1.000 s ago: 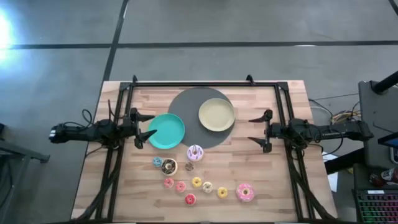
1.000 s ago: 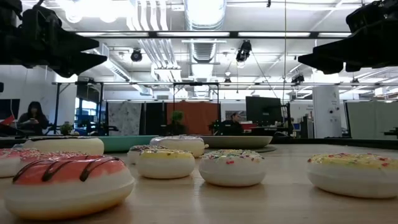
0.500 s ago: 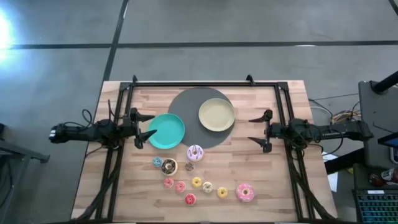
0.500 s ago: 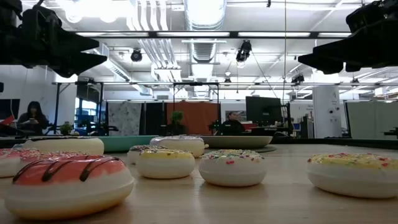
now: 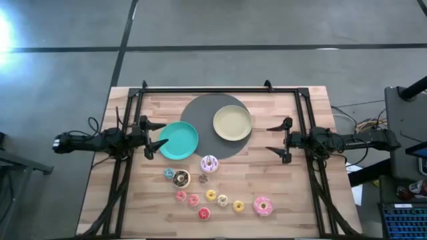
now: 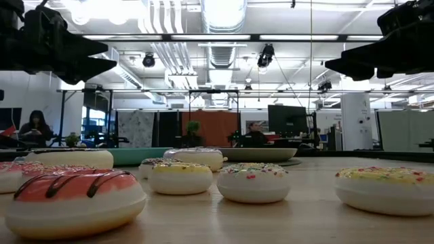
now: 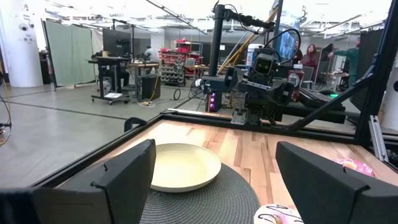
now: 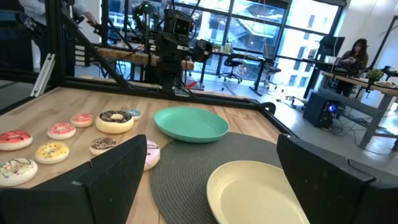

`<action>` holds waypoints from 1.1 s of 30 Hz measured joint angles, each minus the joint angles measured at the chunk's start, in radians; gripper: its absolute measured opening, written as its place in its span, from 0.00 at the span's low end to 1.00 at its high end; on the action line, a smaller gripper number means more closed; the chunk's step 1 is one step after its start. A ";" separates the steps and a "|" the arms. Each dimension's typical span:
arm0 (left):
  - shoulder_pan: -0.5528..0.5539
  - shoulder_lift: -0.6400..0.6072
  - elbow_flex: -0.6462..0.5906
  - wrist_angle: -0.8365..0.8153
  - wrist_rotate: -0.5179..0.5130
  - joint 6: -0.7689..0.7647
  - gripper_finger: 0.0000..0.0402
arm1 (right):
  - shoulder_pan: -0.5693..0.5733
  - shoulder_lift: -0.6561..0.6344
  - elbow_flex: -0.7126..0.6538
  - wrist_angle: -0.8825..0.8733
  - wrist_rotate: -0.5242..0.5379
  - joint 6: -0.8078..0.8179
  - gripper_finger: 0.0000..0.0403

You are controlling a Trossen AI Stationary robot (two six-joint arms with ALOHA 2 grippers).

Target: Pick & Place donuts

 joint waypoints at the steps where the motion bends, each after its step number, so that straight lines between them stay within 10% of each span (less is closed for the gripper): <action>1: 0.000 0.000 0.000 0.000 0.000 0.000 0.77 | 0.000 0.000 0.000 0.000 0.000 0.000 0.88; 19: 0.000 0.003 0.000 0.031 0.000 -0.311 0.77 | 0.000 0.000 0.000 0.200 -0.049 0.477 0.88; 33: 0.000 0.022 0.000 -0.002 0.061 -0.475 0.77 | 0.000 0.004 0.000 0.305 -0.105 0.480 0.88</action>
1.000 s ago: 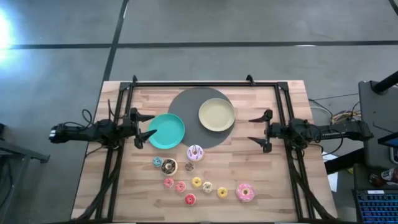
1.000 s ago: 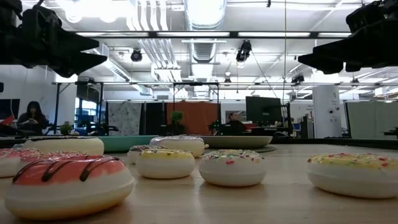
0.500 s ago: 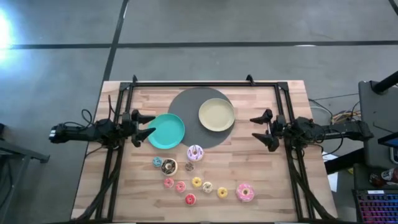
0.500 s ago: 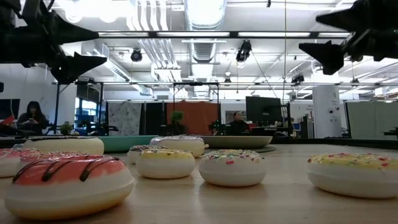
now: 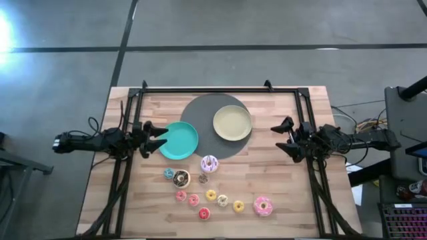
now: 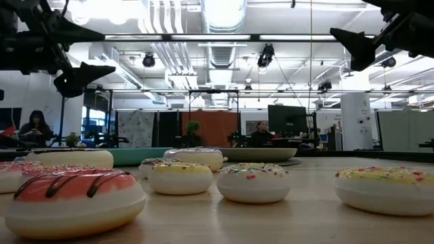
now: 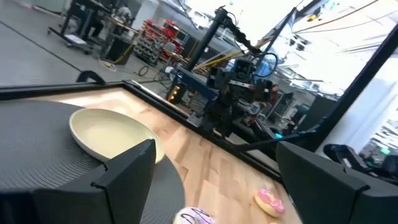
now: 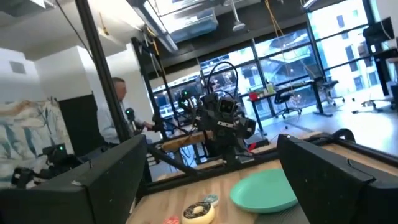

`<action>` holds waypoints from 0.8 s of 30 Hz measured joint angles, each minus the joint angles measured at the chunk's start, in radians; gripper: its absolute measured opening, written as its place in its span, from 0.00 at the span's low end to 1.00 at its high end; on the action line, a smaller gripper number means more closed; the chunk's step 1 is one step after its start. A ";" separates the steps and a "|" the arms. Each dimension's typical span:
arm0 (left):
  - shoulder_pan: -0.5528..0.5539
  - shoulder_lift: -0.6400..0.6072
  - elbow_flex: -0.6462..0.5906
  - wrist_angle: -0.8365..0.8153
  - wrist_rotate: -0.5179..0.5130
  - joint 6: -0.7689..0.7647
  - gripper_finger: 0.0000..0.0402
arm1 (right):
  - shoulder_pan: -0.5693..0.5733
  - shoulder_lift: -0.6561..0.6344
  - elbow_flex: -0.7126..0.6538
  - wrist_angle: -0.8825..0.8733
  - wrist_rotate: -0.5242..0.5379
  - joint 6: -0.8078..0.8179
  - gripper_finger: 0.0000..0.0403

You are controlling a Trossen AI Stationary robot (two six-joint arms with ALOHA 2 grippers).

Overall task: Pick & Place donuts
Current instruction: Put the large black donut on the green plate

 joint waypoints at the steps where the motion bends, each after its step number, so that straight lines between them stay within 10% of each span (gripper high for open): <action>1: 0.000 0.002 0.000 -0.001 -0.005 0.002 0.77 | 0.000 0.002 0.000 -0.003 0.000 0.007 0.88; 16: 0.000 0.016 0.000 0.003 -0.064 0.009 0.77 | 0.000 0.178 0.000 -0.045 -0.004 0.036 0.88; 24: -0.006 0.060 0.007 0.043 0.097 0.069 0.77 | 0.008 0.274 0.049 0.009 -0.053 -0.018 0.87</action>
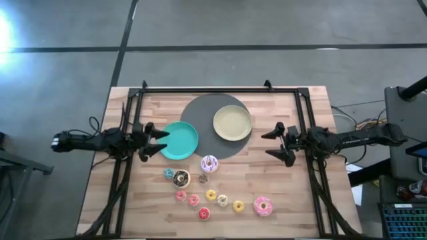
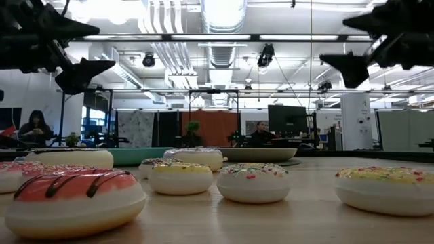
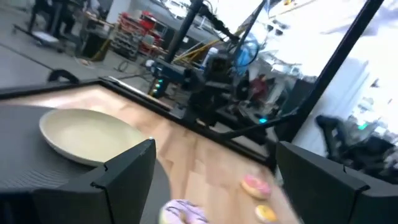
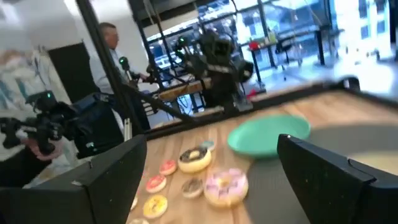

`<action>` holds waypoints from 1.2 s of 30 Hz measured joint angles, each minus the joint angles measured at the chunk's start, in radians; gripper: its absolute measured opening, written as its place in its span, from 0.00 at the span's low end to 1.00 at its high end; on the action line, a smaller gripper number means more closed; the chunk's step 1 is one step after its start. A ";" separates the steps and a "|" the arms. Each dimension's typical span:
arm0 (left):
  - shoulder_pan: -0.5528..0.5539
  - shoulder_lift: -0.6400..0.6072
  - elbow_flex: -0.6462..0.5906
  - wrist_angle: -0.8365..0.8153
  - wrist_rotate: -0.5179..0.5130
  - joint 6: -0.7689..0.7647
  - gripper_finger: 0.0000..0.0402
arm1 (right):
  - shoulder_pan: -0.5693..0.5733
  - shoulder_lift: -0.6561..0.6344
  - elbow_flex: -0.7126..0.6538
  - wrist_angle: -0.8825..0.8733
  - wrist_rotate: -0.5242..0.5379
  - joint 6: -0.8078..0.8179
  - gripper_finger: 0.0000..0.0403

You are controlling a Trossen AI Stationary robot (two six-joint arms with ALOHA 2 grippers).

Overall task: Pick & Place donuts
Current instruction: Put the large black donut on the green plate

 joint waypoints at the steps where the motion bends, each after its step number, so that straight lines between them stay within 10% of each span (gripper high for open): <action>1: 0.000 0.017 0.012 -0.006 -0.005 0.030 0.77 | 0.002 0.014 0.033 -0.020 -0.001 -0.035 0.86; 17: -0.099 0.496 0.396 -0.087 0.014 0.257 0.77 | 0.197 0.348 0.587 -0.638 0.143 -0.210 0.81; 28: -0.447 0.880 0.489 -0.079 -0.347 0.129 0.73 | 0.531 0.534 0.584 -0.766 0.550 0.042 0.75; 36: -0.584 1.025 0.546 -0.089 -0.463 0.012 0.65 | 0.651 0.687 0.625 -0.773 0.605 0.155 0.61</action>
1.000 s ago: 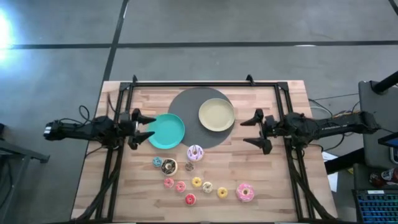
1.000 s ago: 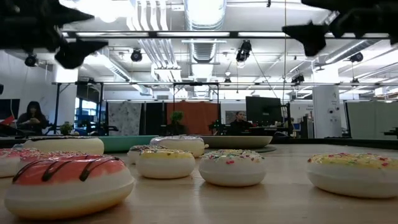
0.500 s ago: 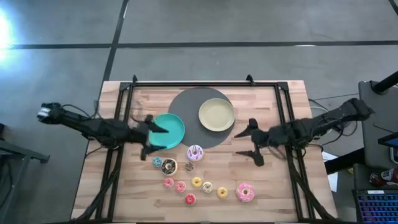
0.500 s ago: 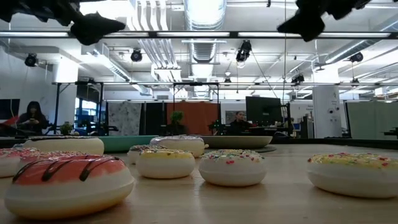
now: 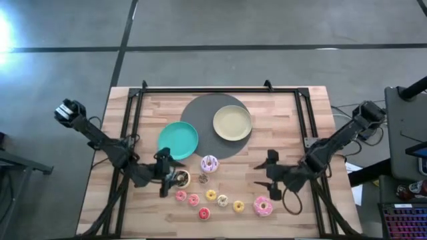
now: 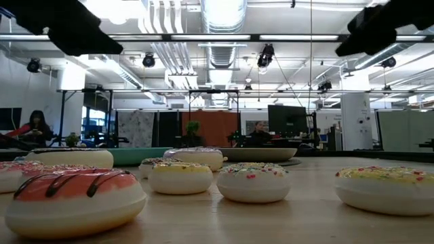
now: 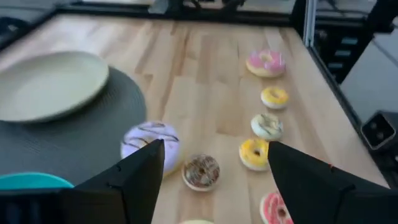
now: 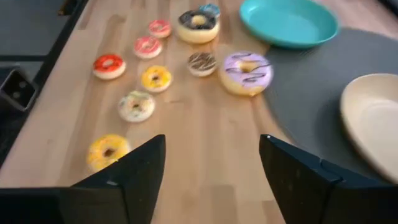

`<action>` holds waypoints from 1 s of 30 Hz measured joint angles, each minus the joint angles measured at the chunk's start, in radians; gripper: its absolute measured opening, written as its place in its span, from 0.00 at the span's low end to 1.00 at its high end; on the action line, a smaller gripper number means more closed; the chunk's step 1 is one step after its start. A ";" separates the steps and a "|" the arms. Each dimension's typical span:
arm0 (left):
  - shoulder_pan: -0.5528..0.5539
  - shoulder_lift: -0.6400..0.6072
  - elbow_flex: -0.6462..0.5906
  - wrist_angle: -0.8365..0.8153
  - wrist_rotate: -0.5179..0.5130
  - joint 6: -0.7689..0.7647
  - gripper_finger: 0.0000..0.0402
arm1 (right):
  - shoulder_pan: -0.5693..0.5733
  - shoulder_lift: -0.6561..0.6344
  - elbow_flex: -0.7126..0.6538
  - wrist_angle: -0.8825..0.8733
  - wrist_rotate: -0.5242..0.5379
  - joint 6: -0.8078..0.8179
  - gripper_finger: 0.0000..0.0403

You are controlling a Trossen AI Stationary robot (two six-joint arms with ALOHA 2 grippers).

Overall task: Pick & Place donuts
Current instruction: Put the large black donut on the green plate

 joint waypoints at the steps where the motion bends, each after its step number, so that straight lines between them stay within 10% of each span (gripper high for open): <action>1: -0.006 0.015 0.006 -0.009 0.005 -0.011 0.65 | 0.011 0.018 0.007 0.001 -0.005 0.015 0.60; 30: -0.043 0.309 0.147 -0.295 0.144 -0.429 0.64 | 0.066 0.206 0.066 -0.022 0.043 0.087 0.60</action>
